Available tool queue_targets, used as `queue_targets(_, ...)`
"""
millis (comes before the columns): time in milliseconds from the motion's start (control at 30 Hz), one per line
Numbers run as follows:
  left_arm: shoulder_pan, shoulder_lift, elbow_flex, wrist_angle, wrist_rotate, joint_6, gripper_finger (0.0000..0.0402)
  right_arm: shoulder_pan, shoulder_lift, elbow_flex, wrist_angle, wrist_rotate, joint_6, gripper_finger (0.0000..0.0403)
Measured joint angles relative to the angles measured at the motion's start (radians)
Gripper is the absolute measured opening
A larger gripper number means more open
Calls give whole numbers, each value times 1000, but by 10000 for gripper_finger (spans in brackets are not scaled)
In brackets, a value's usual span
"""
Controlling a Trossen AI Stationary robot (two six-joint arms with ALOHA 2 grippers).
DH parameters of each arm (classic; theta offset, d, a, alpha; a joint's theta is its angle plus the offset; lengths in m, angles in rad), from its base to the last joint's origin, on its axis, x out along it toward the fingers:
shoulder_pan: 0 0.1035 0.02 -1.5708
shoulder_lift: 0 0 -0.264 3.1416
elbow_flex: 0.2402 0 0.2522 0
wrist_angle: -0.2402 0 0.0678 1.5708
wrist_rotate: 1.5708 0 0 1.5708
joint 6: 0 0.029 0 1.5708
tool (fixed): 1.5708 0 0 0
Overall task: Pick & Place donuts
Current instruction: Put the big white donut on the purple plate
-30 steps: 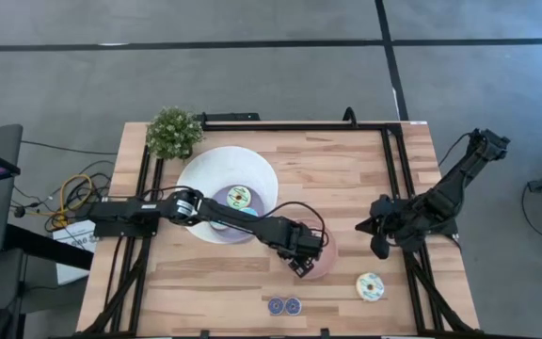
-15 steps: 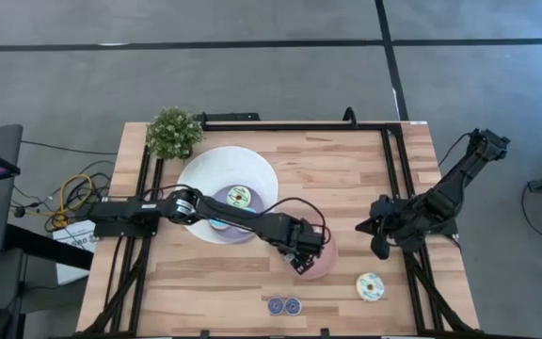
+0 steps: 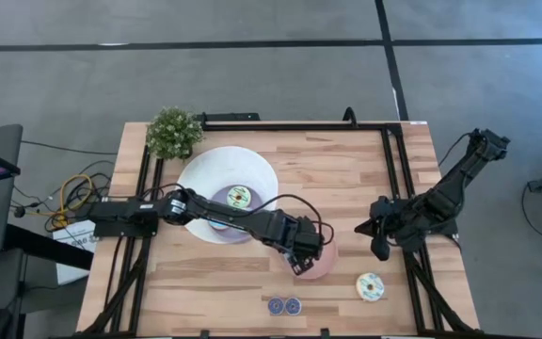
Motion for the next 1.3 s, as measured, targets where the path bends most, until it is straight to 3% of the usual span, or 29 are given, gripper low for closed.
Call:
queue_targets(200,-24,0,-1,5,10,1,147,0,0,0,0,0,0,0)
queue_targets(433,-24,0,-1,5,154,59,14,0,0,0,0,0,0,0)
queue_targets(633,-18,10,-3,76,189,181,12,-10,0,0,0,0,4,0)
queue_targets(800,-21,10,-3,216,121,167,2,-28,0,0,-1,-2,72,0)
queue_targets(1033,-71,7,-17,401,58,409,0,-43,22,1,-30,-5,184,0)
queue_targets(1300,-68,7,-24,387,74,505,0,-40,171,36,-119,-161,357,0)
